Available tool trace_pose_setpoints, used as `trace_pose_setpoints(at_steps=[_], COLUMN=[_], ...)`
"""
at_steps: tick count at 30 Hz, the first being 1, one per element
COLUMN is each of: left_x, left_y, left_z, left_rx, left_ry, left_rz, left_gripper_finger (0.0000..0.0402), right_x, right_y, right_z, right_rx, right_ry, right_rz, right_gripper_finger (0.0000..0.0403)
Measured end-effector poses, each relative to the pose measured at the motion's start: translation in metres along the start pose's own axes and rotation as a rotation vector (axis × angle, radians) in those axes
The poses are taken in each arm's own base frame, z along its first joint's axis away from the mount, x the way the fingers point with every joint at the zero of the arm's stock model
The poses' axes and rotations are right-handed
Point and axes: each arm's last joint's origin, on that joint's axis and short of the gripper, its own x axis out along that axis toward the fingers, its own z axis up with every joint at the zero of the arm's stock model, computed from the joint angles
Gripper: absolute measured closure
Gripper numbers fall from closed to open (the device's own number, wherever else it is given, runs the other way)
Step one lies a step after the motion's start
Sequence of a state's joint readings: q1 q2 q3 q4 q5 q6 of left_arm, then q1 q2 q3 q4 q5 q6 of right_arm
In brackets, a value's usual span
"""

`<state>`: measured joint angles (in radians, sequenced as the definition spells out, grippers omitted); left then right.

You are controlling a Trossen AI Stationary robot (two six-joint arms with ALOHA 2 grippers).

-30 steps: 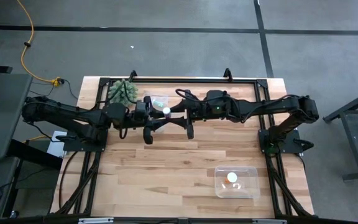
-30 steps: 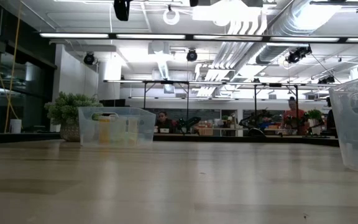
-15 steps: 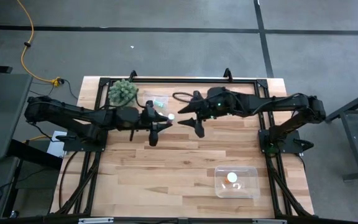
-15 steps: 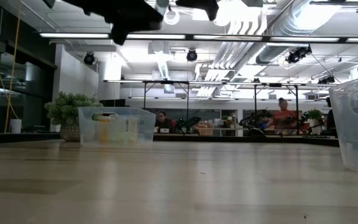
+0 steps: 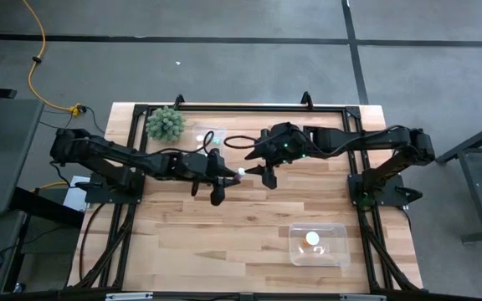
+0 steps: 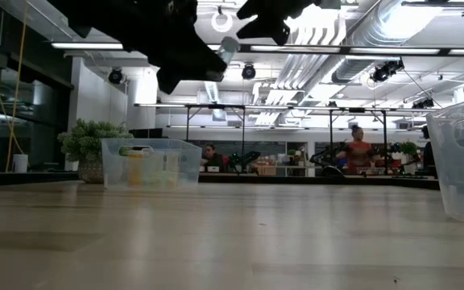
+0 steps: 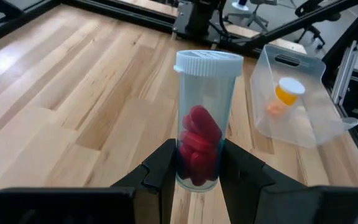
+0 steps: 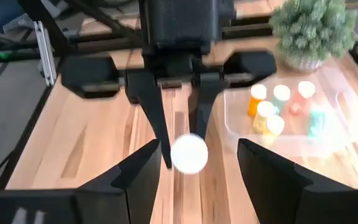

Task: Pick and place medicine bottles into bin by pill shape (circle, oval)
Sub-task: Put the blue capsule bottle into the bottom transparent bin

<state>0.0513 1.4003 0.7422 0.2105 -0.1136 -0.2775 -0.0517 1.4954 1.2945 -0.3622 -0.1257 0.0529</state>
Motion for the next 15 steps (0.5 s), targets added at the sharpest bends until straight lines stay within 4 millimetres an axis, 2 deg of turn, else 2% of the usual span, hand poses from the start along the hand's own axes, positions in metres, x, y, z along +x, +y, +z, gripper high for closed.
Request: trace_pose_setpoints(at_steps=[5,15], left_x=[0.0,0.0], left_y=[0.0,-0.001], left_z=[0.0,0.0], left_rx=[0.0,0.0], left_ry=[-0.002,0.002], left_rz=[-0.001,-0.026], left_gripper_finger=[0.0311,0.0311], right_x=[0.002,0.024], right_y=[0.0,0.002], right_z=[-0.002,-0.008], right_rx=[0.009,0.025], right_ry=[0.015,0.04], right_rz=[0.0,0.012], right_gripper_finger=[0.0186,0.0125])
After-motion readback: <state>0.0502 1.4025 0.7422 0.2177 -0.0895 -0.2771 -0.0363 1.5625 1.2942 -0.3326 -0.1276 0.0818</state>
